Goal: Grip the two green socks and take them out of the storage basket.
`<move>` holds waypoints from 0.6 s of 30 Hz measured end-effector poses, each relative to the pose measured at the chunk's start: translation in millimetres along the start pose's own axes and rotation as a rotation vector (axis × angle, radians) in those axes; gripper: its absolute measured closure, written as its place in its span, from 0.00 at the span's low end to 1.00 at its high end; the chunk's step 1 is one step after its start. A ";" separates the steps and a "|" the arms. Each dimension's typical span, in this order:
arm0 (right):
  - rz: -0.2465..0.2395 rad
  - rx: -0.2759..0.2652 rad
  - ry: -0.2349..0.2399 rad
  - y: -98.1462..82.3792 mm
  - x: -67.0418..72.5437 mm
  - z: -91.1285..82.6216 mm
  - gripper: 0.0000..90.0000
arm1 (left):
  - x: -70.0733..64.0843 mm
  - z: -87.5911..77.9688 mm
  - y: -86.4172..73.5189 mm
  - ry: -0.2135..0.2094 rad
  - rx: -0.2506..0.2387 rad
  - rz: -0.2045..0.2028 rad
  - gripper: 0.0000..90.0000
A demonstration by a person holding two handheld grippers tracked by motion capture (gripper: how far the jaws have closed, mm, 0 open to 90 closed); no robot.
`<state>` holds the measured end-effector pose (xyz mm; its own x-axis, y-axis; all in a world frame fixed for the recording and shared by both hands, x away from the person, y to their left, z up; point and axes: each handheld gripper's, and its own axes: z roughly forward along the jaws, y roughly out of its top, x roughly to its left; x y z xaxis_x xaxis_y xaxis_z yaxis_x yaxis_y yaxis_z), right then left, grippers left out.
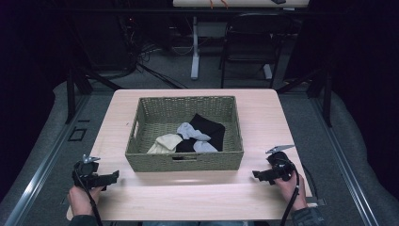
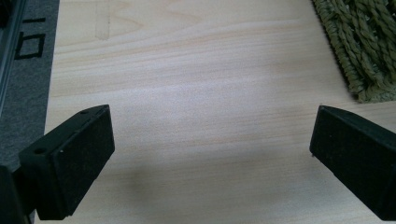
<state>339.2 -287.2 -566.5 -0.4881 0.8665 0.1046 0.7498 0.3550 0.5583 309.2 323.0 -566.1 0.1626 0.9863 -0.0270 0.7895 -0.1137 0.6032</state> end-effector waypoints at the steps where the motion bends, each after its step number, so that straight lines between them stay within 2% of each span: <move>1: 0.000 0.000 0.000 0.0 0.0 -0.1 0.09 | 0.0 0.4 0.0 -0.001 0.003 0.001 0.00; 18: -0.003 -0.008 -0.010 0.4 0.4 -1.7 0.09 | 1.4 -1.2 -0.4 0.000 0.005 0.008 0.00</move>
<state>338.6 -287.2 -564.9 -0.4859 0.8689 0.0948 0.7448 0.3548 0.5652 308.4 324.6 -565.4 0.1689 0.9854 -0.0224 0.7911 -0.1220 0.5994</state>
